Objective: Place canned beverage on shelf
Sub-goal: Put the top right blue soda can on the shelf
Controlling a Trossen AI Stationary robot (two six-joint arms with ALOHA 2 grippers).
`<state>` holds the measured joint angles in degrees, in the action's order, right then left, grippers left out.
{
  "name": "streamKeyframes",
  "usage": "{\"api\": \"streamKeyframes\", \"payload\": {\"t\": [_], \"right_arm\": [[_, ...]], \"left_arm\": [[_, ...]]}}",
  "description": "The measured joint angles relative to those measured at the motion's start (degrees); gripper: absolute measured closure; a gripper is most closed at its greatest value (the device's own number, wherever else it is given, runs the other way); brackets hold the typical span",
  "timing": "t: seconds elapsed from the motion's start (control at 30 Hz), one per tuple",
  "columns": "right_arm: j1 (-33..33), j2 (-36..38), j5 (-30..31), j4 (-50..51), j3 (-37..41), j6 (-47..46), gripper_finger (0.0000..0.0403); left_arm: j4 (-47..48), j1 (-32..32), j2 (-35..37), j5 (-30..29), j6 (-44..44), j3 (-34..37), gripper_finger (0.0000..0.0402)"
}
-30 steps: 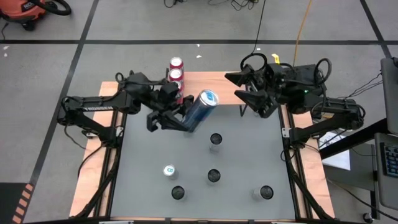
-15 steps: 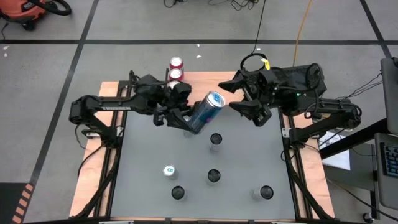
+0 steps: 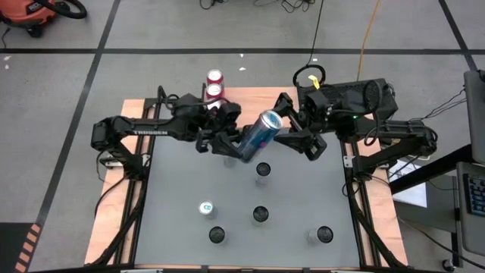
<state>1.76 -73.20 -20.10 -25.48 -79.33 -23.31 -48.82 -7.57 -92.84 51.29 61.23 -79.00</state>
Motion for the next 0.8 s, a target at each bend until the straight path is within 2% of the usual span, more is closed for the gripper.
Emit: {"api": "streamKeyframes", "payload": {"t": [0.37,0.7,0.8], "right_arm": [[0.1,0.0,-1.0,-2.0,0.0,-1.9,0.0151],[0.1,0.0,-2.2,-2.4,0.1,-3.1,0.0175],[0.1,0.0,-0.8,-2.7,0.1,-4.7,0.0173]], "left_arm": [[0.3,-1.2,0.1,-1.5,-0.3,0.0,0.0171],[2.7,-1.3,0.2,-2.3,-1.1,-0.1,0.0171],[2.6,-1.3,0.2,-3.0,-0.7,-0.1,0.0171]]}}
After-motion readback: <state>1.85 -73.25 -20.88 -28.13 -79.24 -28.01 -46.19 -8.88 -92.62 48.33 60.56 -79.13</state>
